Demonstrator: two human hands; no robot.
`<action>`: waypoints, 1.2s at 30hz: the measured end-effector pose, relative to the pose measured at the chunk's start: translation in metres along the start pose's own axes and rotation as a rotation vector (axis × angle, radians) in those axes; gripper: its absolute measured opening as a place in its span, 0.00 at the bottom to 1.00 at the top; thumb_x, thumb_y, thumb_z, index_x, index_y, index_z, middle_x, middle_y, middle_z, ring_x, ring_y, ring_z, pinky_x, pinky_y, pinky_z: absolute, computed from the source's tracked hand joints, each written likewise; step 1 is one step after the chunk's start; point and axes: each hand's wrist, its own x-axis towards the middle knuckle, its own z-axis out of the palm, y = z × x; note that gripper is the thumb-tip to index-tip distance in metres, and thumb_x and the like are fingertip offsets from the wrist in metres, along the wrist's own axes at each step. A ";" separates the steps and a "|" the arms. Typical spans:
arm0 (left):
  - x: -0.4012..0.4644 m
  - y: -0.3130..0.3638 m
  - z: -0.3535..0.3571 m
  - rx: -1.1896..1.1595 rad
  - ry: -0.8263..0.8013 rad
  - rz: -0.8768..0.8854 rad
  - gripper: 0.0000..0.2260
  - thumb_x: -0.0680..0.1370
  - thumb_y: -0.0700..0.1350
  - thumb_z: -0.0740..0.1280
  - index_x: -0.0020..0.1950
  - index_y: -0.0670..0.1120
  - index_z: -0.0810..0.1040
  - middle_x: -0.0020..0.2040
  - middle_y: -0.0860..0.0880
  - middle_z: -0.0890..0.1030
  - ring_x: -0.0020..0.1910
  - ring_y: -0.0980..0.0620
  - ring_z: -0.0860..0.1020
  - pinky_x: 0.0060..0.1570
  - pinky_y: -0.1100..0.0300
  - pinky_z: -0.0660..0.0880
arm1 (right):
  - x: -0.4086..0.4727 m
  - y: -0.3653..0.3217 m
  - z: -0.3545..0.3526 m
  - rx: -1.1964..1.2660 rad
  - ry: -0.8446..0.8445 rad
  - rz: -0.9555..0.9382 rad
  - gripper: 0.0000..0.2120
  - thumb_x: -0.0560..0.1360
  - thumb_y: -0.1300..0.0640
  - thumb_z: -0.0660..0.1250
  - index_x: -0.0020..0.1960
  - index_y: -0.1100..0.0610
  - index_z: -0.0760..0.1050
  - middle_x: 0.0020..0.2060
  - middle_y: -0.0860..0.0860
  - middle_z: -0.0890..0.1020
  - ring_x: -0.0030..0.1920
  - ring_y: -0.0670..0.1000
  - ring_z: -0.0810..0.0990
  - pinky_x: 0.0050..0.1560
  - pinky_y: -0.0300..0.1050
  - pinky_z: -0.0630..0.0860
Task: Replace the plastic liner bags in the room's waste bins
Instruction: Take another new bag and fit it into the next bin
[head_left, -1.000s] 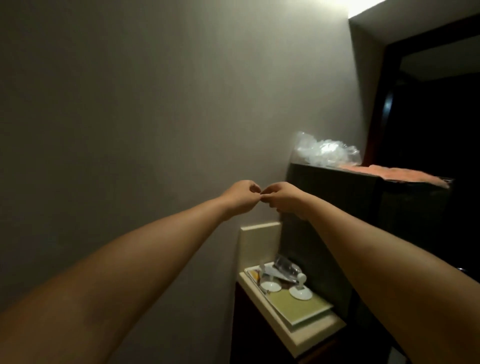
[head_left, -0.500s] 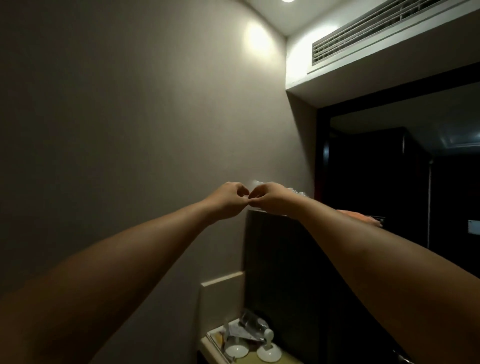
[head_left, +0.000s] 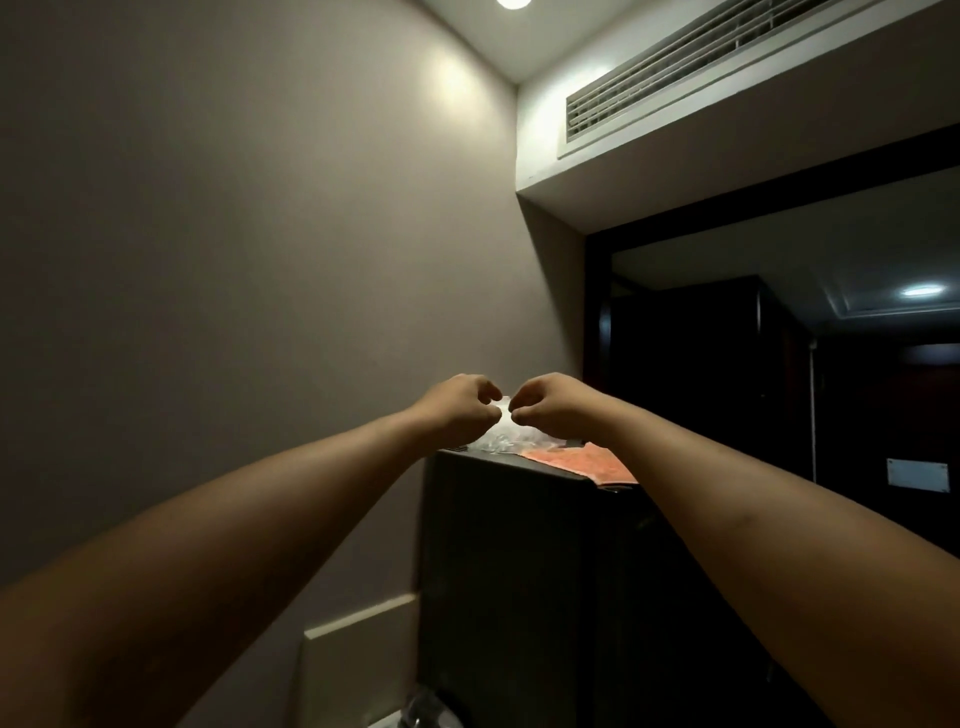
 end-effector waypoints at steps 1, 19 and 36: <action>0.010 0.003 0.009 0.005 -0.004 0.002 0.17 0.79 0.43 0.66 0.68 0.45 0.78 0.65 0.47 0.80 0.60 0.50 0.78 0.57 0.59 0.75 | 0.006 0.013 -0.003 -0.001 0.001 -0.001 0.10 0.76 0.56 0.70 0.56 0.56 0.83 0.52 0.51 0.84 0.52 0.51 0.82 0.53 0.44 0.77; 0.160 0.008 0.131 0.023 0.054 -0.093 0.18 0.78 0.43 0.67 0.68 0.46 0.77 0.63 0.46 0.80 0.55 0.49 0.80 0.55 0.57 0.78 | 0.109 0.202 -0.029 -0.012 -0.021 -0.035 0.12 0.76 0.57 0.69 0.58 0.55 0.83 0.54 0.49 0.84 0.54 0.48 0.80 0.54 0.40 0.74; 0.200 -0.073 0.170 0.537 -0.198 -0.285 0.12 0.77 0.46 0.69 0.58 0.45 0.84 0.55 0.46 0.85 0.51 0.47 0.82 0.48 0.57 0.78 | 0.178 0.241 0.020 0.033 -0.259 -0.002 0.26 0.75 0.58 0.69 0.72 0.48 0.70 0.64 0.52 0.75 0.52 0.53 0.82 0.51 0.50 0.84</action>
